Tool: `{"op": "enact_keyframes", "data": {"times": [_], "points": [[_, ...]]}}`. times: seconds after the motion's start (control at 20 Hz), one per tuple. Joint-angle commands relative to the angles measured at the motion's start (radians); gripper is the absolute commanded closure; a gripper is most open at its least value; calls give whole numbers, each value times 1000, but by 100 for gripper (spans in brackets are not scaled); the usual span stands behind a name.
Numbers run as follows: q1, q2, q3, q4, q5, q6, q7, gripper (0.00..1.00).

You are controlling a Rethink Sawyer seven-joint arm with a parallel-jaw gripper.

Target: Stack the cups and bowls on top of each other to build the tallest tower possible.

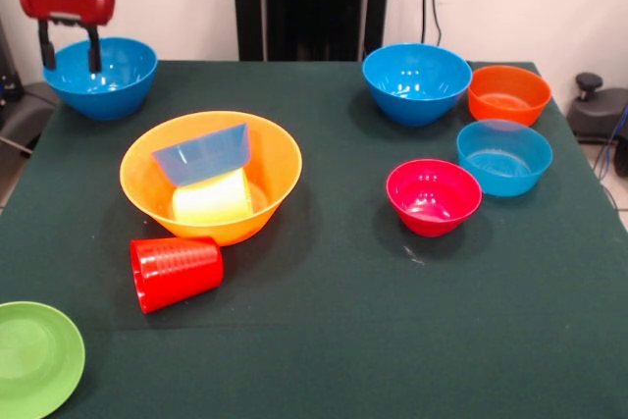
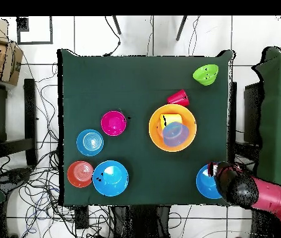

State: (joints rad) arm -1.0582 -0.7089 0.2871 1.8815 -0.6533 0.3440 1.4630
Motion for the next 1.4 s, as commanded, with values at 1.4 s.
{"op": "enact_keyframes", "data": {"times": [1.4], "points": [[34,36,14,-28,-6,-92,11,0]]}}
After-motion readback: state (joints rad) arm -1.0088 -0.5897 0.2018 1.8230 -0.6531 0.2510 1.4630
